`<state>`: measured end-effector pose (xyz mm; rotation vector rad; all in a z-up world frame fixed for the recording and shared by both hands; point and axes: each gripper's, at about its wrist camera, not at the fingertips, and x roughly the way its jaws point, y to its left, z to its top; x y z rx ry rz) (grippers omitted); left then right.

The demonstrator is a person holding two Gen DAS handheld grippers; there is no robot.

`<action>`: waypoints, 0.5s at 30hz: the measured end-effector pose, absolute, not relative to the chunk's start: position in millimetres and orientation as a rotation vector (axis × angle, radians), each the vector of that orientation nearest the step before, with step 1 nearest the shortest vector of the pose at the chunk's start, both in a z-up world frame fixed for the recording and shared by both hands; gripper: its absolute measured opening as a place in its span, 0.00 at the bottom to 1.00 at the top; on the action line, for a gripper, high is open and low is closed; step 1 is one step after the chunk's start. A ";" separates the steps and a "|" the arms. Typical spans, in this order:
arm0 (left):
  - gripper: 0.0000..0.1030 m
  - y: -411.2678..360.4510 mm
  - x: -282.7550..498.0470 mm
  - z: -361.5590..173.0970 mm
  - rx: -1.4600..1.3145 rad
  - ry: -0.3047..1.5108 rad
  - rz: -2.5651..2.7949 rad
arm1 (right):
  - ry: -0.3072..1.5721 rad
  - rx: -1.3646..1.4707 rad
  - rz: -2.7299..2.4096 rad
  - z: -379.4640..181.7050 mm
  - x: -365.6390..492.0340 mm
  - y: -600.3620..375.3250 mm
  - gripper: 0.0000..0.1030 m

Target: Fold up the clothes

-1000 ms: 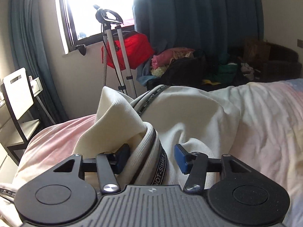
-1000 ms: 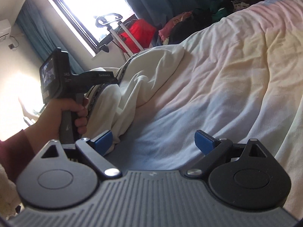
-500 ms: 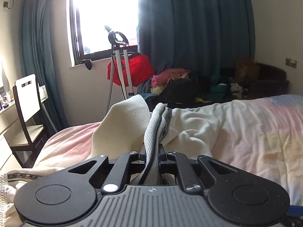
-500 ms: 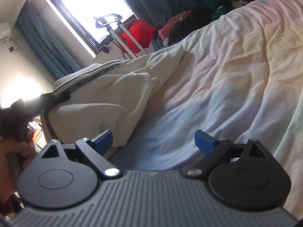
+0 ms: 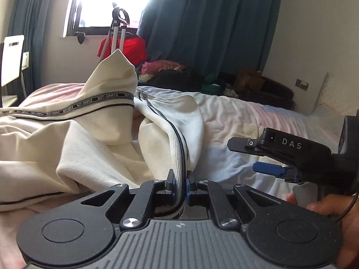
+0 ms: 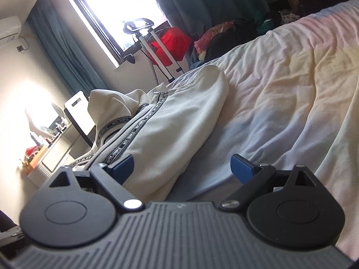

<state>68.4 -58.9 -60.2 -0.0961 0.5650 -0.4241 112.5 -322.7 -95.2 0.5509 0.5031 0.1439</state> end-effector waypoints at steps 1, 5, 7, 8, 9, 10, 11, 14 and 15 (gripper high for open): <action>0.10 -54.5 70.1 -60.3 -0.115 0.564 -0.432 | 0.505 0.529 0.138 -91.8 115.8 -320.0 0.92; 0.16 -37.1 75.9 -62.2 -0.199 0.580 -0.435 | 0.537 0.478 0.160 -71.5 157.1 -306.7 0.81; 0.18 -27.1 82.5 -64.8 -0.263 0.596 -0.443 | 0.554 0.441 0.178 -60.7 187.4 -293.7 0.81; 0.20 -22.3 86.7 -66.2 -0.294 0.604 -0.447 | 0.576 0.425 0.193 -56.8 209.8 -286.9 0.81; 0.23 -16.8 90.2 -67.6 -0.321 0.609 -0.444 | 0.595 0.419 0.196 -54.5 231.2 -280.6 0.81; 0.26 -11.7 91.9 -68.8 -0.342 0.613 -0.435 | 0.611 0.420 0.191 -53.3 251.1 -275.6 0.81; 0.29 -8.8 94.3 -70.6 -0.356 0.616 -0.427 | 0.627 0.423 0.178 -53.5 273.5 -270.7 0.81; 0.30 -6.4 101.5 -76.4 -0.363 0.623 -0.414 | 0.670 0.442 0.149 -59.4 335.1 -255.1 0.81; 0.30 -8.5 104.2 -78.5 -0.349 0.619 -0.413 | 0.684 0.450 0.141 -62.3 354.5 -249.8 0.81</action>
